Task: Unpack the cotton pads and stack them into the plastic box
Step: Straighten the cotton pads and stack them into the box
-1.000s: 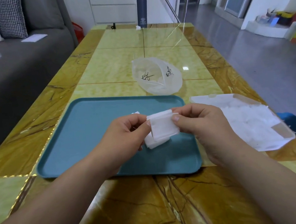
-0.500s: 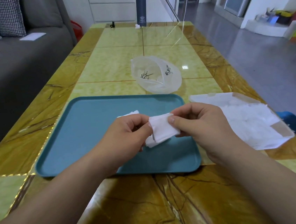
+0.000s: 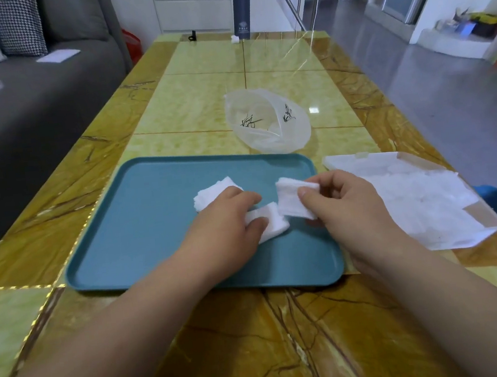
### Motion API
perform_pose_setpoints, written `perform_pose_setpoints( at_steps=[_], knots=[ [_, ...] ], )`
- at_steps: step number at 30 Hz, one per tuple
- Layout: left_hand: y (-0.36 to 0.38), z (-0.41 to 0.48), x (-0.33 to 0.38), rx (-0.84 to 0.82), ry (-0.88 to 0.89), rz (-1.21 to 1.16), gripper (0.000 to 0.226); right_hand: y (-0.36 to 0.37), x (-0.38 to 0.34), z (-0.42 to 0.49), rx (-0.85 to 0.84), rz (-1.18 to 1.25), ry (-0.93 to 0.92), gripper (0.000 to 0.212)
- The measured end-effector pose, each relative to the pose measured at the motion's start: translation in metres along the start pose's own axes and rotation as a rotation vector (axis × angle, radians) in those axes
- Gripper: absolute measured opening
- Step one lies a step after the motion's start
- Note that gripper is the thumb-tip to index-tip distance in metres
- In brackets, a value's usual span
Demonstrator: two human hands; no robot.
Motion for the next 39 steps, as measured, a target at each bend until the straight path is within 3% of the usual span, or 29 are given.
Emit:
perform_pose_setpoints(
  at_steps=[4,10,14,18,25,33,39],
  knots=[
    [0.008,0.003,-0.003,-0.08,-0.058,-0.012,0.042,0.0,0.007,0.002,0.02,0.09,0.062,0.003],
    [0.008,-0.005,-0.008,-0.144,-0.15,-0.201,0.013,0.009,0.014,0.002,-0.033,0.053,0.092,0.003],
    [0.0,-0.006,-0.004,-0.051,-0.135,-0.329,0.014,0.01,0.013,0.003,-0.046,0.054,0.088,0.004],
    [-0.009,-0.011,0.002,-0.007,-0.122,-0.584,0.036,0.013,0.011,0.002,-0.084,0.031,0.068,0.005],
    [-0.02,-0.014,0.011,0.058,-0.089,-0.61,0.014,0.028,0.005,-0.009,-0.25,0.039,0.063,0.016],
    [-0.016,-0.014,0.011,0.059,-0.074,-0.764,0.018,0.042,0.001,-0.019,-0.431,0.047,0.052,0.023],
    [-0.016,-0.012,0.003,0.103,-0.096,-0.794,0.017,0.046,0.001,-0.02,-0.461,0.053,0.058,0.025]
  ],
)
Point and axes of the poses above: each hand's wrist, its own z-axis towards the middle knuckle, its own y-axis out of the palm, x = y × z, the point moved 10 cm from there along z, towards the middle knuckle, and after that the axes turned 10 degrees about y, right-handed, at the moved point
